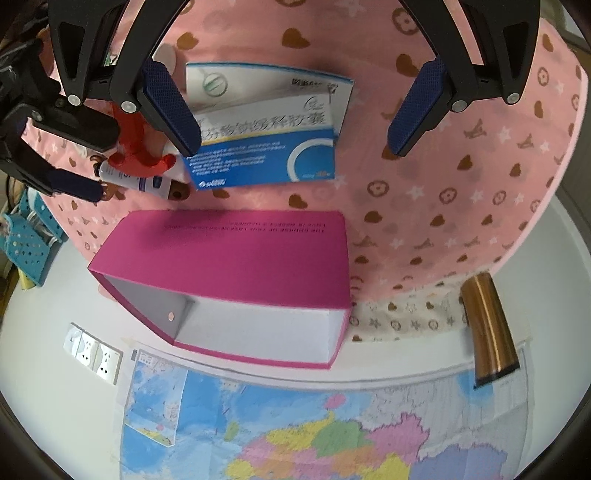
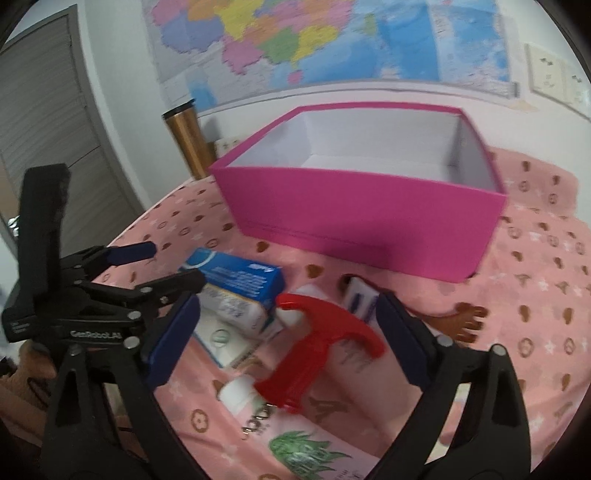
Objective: Organize rigid objects
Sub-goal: 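Grasp the blue-and-white medicine box with the left gripper and lift it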
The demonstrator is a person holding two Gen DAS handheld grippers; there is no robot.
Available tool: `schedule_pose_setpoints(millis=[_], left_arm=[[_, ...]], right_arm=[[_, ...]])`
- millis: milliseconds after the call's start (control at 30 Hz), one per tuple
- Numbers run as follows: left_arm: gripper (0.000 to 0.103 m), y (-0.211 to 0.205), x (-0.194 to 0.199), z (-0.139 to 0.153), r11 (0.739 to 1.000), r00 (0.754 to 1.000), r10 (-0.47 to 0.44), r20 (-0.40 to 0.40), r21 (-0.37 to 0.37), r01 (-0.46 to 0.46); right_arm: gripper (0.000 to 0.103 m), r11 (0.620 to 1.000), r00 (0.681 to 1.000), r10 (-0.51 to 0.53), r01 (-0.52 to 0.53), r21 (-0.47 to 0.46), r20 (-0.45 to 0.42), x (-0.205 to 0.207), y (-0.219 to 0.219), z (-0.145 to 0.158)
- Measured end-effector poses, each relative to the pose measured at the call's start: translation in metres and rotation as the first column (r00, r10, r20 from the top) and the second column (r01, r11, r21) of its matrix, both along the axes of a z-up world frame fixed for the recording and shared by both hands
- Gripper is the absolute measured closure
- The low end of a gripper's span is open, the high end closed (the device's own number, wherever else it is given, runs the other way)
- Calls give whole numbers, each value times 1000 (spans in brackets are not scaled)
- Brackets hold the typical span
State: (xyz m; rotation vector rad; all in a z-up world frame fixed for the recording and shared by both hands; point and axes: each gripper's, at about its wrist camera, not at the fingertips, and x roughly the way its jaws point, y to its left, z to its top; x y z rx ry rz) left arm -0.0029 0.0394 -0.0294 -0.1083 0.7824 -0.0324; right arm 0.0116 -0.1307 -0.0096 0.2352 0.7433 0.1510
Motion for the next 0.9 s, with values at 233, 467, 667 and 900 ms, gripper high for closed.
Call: schedule_pose_setpoints(millis=[233, 467, 667, 900], left_arm=[[24, 13, -1, -10, 998, 999, -38, -36, -49, 36], [42, 22, 0, -16, 985, 993, -100, -58, -144, 90], [43, 24, 1, -18, 973, 985, -154, -72, -185, 138], [45, 24, -1, -15, 971, 985, -157, -71, -194, 141]], right_arm=[[44, 990, 989, 138, -137, 25, -61, 15, 27, -14], [48, 983, 978, 174, -166, 73, -119, 31, 33, -30], [48, 977, 972, 189, -173, 122, -137, 42, 32, -37], [48, 976, 972, 190, -172, 130, -139, 42, 31, -37]])
